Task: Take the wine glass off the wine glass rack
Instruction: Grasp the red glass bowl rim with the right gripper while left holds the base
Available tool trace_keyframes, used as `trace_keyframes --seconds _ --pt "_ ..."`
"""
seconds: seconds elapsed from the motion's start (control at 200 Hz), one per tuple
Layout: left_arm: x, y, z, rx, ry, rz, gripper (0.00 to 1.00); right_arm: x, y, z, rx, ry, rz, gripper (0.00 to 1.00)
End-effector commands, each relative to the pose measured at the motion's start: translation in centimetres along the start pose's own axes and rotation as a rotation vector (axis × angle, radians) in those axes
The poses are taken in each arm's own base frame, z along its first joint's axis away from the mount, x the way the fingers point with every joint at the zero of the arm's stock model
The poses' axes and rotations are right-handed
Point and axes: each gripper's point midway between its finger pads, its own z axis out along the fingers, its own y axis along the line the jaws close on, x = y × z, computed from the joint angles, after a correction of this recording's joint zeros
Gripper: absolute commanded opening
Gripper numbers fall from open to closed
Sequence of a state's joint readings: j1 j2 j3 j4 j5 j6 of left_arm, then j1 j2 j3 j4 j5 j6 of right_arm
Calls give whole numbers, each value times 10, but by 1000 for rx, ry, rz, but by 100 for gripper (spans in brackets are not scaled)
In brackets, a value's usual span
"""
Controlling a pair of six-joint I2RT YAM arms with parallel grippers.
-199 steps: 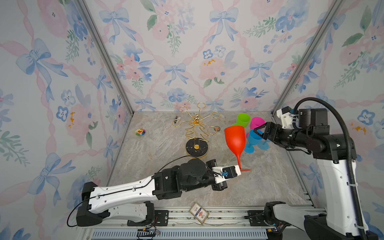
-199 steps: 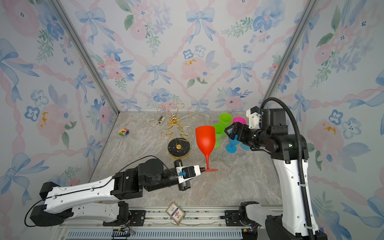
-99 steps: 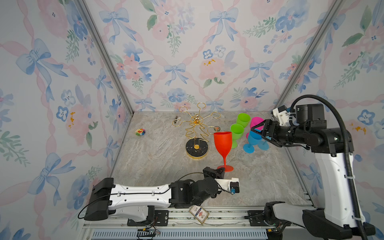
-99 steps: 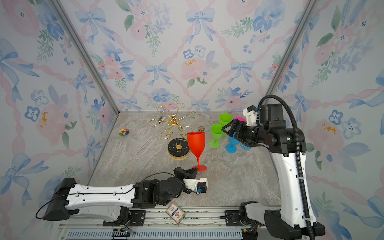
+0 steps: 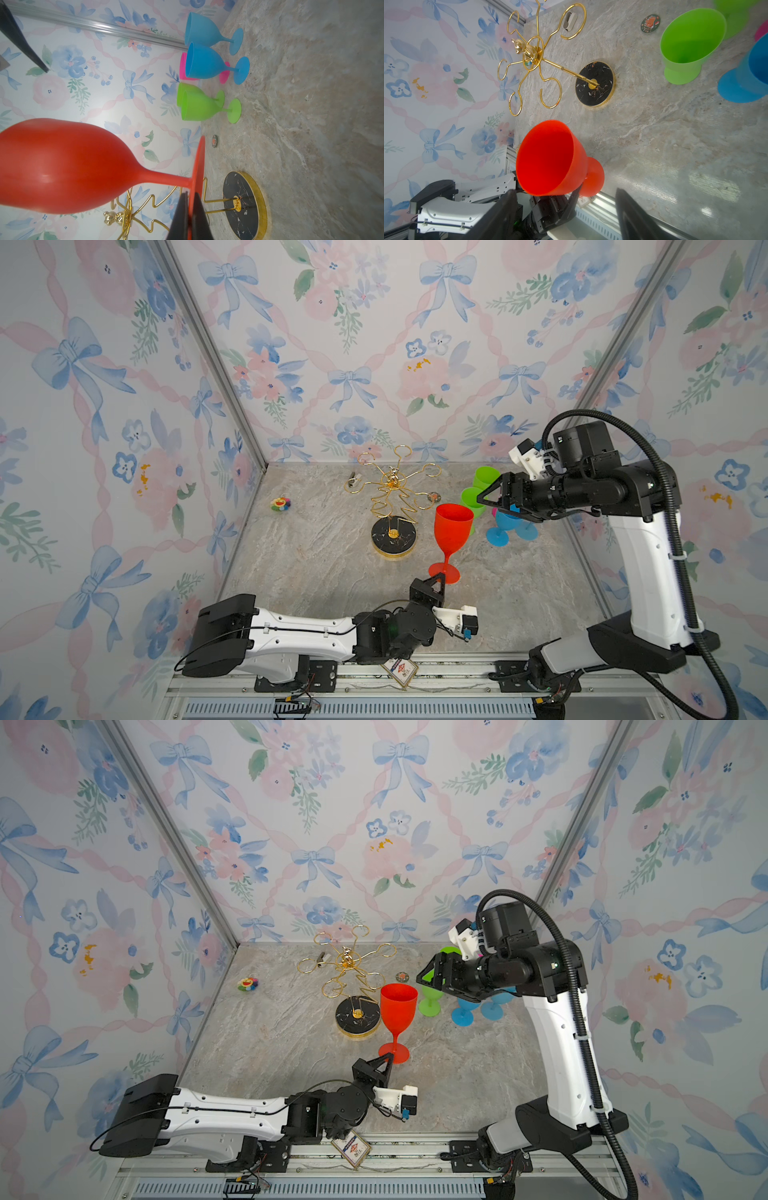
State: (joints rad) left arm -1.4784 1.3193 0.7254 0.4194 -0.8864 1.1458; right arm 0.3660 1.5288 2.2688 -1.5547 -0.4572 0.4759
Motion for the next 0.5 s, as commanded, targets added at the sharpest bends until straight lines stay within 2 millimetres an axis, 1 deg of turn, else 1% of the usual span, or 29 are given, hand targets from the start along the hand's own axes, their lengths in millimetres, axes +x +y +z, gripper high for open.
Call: trace_keyframes --seconds 0.0,0.05,0.065,0.075,0.09,0.17,0.28,0.495 --pt "0 7 0 -39 16 40 0 24 -2 4 44 135 -1 73" --pt "1 5 1 -38 24 62 0 27 0 8 53 173 -3 71" --pt "2 4 1 -37 28 69 0 28 0 6 55 176 -6 71" --pt "2 4 1 -37 29 71 0 26 -2 12 63 190 -1 70" --pt "2 2 2 -36 33 79 0 25 -1 14 61 195 -2 68" --pt "6 -3 3 -31 58 118 0 27 -3 21 57 229 21 64" --pt "11 -7 4 -32 83 141 0 31 -13 30 88 273 41 58" --pt "16 -9 4 -34 106 172 0 31 -23 30 131 266 30 54"
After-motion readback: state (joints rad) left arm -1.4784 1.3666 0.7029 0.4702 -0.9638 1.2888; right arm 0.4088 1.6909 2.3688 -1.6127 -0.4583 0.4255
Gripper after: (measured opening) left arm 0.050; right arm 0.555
